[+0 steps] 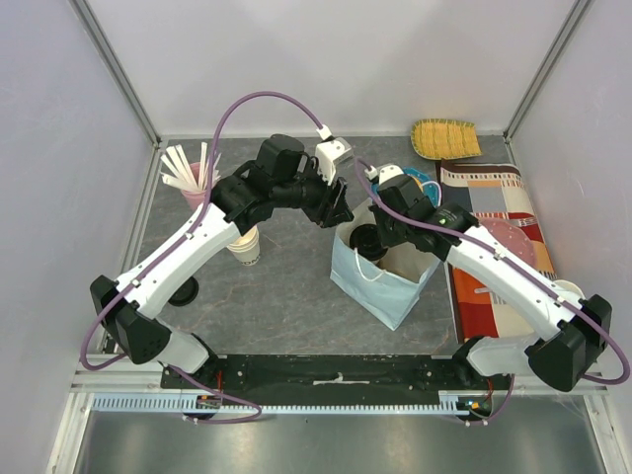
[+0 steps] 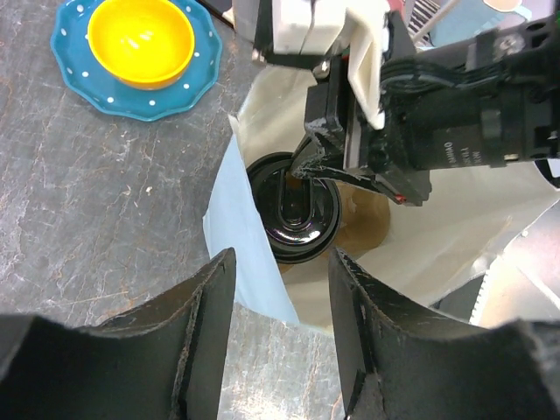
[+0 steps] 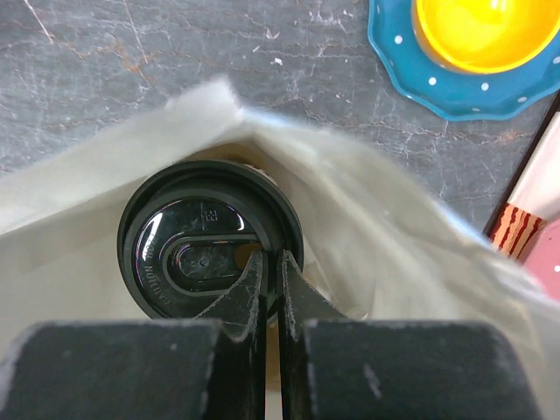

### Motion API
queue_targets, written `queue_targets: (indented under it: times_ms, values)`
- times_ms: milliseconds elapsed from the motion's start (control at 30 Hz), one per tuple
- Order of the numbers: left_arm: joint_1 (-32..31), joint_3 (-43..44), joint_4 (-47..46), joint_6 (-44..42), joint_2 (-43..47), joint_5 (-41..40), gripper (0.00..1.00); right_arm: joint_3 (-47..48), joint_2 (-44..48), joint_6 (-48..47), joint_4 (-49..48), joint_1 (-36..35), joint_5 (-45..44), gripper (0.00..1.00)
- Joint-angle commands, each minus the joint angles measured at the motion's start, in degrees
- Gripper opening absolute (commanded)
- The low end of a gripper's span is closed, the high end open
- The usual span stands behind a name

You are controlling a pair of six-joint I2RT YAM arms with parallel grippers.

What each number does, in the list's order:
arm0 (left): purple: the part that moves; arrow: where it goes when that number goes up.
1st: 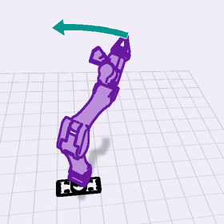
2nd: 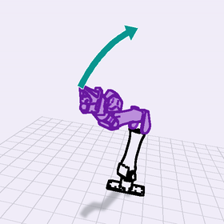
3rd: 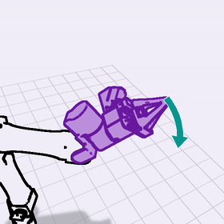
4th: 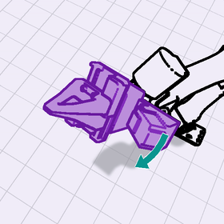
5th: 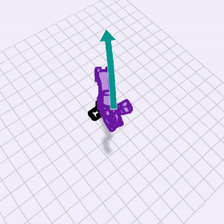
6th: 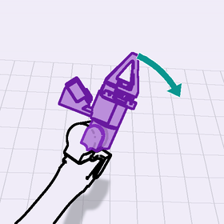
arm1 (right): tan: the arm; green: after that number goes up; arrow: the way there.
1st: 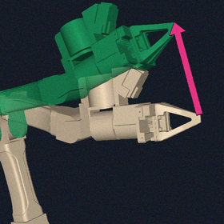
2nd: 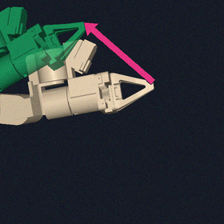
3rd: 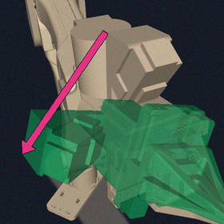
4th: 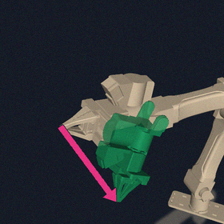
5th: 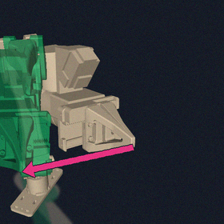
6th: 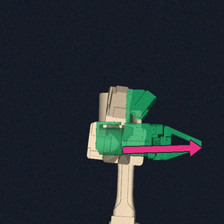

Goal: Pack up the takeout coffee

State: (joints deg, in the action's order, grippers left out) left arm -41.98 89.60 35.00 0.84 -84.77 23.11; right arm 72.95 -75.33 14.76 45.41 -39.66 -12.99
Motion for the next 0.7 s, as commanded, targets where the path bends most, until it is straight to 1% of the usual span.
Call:
queue_targets:
  times_ms: [0, 133, 500, 600, 633, 667]
  values:
    - [0.1, 0.4, -1.8, 0.5, -0.5, 1.1, 0.53, -3.6, 1.6, 0.6, -3.7, -0.2, 0.2, 0.00]
    - [0.1, 0.7, -1.8, 0.2, -0.7, 1.1, 0.53, -6.2, 2.2, 2.6, -5.2, -0.3, 0.7, 0.00]
    - [0.1, 1.0, -1.6, 0.0, -1.0, 1.9, 0.53, -7.2, 2.2, 2.3, -5.8, -0.3, 0.4, 0.00]
    - [0.1, 1.0, -1.5, -0.1, -1.0, 1.9, 0.53, -7.1, 2.1, 2.4, -5.2, -0.3, 0.7, 0.05]
    - [0.1, 1.1, -1.4, -0.2, -1.0, 1.9, 0.52, -7.0, 2.2, 2.4, -5.2, -0.2, 0.7, 0.09]
    - [0.1, 1.3, -1.3, -0.3, -1.0, 1.8, 0.52, -7.0, 2.3, 2.5, -5.2, -0.3, 0.4, 0.10]
